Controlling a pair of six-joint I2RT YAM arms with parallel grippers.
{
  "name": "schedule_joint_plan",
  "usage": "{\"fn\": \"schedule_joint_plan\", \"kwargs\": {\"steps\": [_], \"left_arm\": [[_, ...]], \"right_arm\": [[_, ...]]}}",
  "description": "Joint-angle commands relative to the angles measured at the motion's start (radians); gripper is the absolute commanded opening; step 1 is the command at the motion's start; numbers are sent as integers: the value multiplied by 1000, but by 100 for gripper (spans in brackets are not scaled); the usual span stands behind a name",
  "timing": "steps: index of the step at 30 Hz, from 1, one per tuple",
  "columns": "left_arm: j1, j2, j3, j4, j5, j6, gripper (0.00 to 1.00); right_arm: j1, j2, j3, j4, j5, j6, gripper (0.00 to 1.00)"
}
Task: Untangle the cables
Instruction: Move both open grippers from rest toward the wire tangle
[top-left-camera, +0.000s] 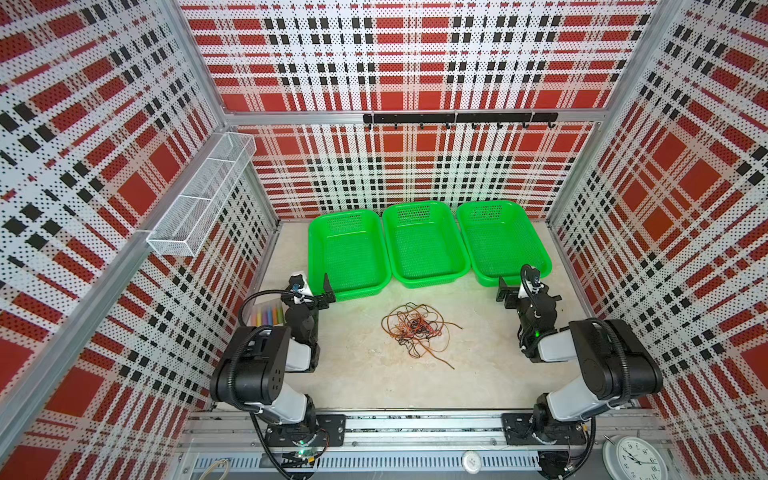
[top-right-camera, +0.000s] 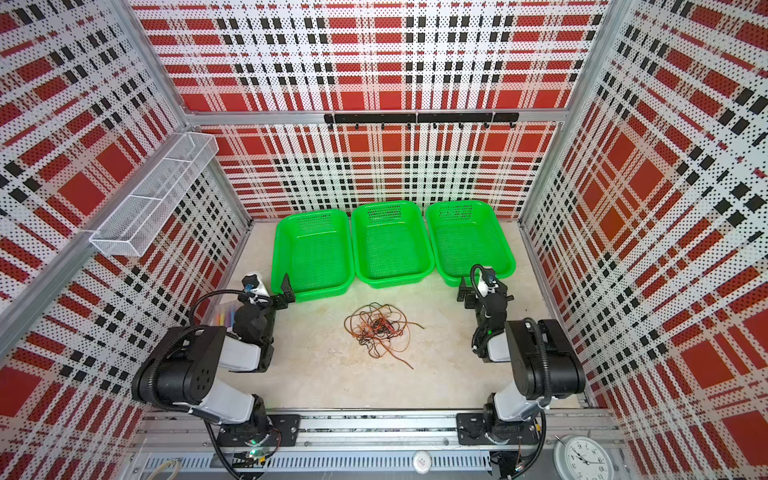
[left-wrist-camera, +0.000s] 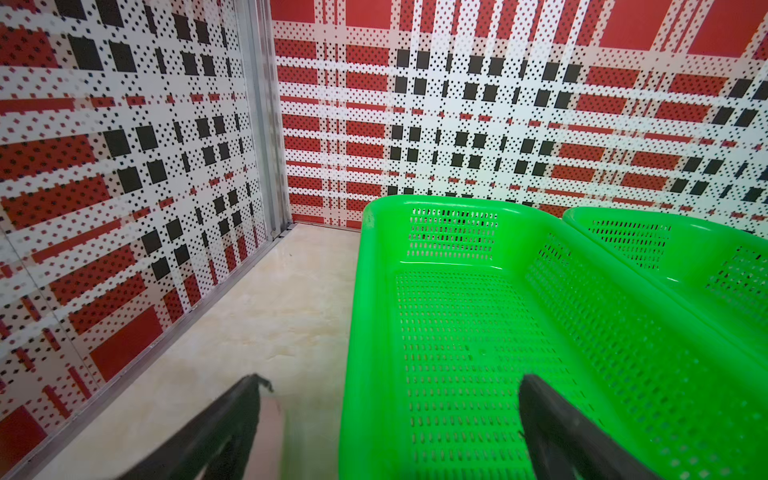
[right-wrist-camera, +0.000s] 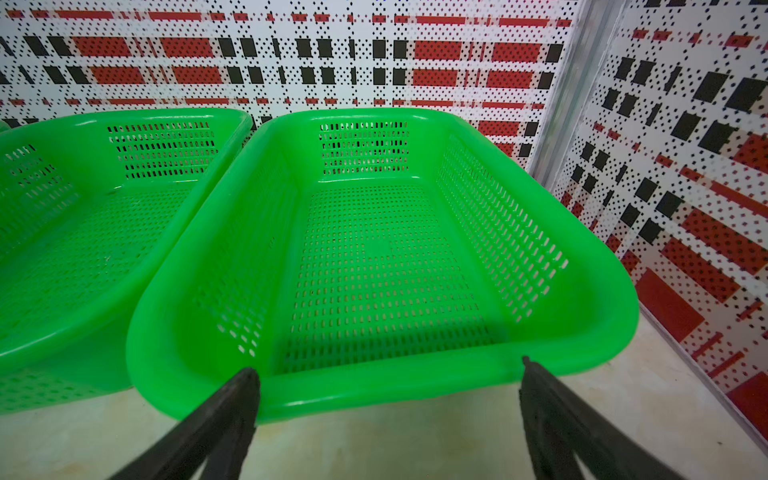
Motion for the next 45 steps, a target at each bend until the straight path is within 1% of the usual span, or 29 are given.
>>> {"fn": "schedule_joint_plan", "kwargs": {"steps": [1,22,25,28,31,32,34,36,37,39,40,42,43,45], "left_arm": [[4,9,15,7,0,8,98],[0,9,15,6,-7,13,98],[0,6,11,10,-7,11,98],[-3,-43,-26,45,-36,5,98],[-22,-152,-48,-5,-105,7,98],[-46,-198,-43,-49,-150,23,98],[-108,-305,-29,-125,-231,55,98],[-144,-412,1,-218,-216,48,98],[-165,-467,32,-302,-204,36,98],[-223,-542,111,-493,-169,10,100],[-279,-567,144,-573,-152,-3,99],[-395,-582,186,-670,-135,-8,97],[-472,-575,202,-706,-144,-1,97],[-612,-533,233,-758,-176,18,97]], "right_arm": [[1,-2,9,8,-15,-20,100],[-5,1,15,1,-21,-13,100],[-5,-3,5,16,11,-2,100],[-5,-59,-25,27,34,7,100],[-3,-201,-24,-89,52,6,100],[0,-271,-26,-132,53,6,100],[2,-403,-13,-229,0,43,95],[9,-525,43,-419,-87,84,91],[21,-569,90,-538,-120,94,89],[66,-622,159,-732,-148,89,88],[88,-642,183,-810,-173,86,88],[127,-668,193,-895,-222,99,85],[145,-676,193,-933,-246,115,83],[195,-680,189,-983,-249,143,78]]}}
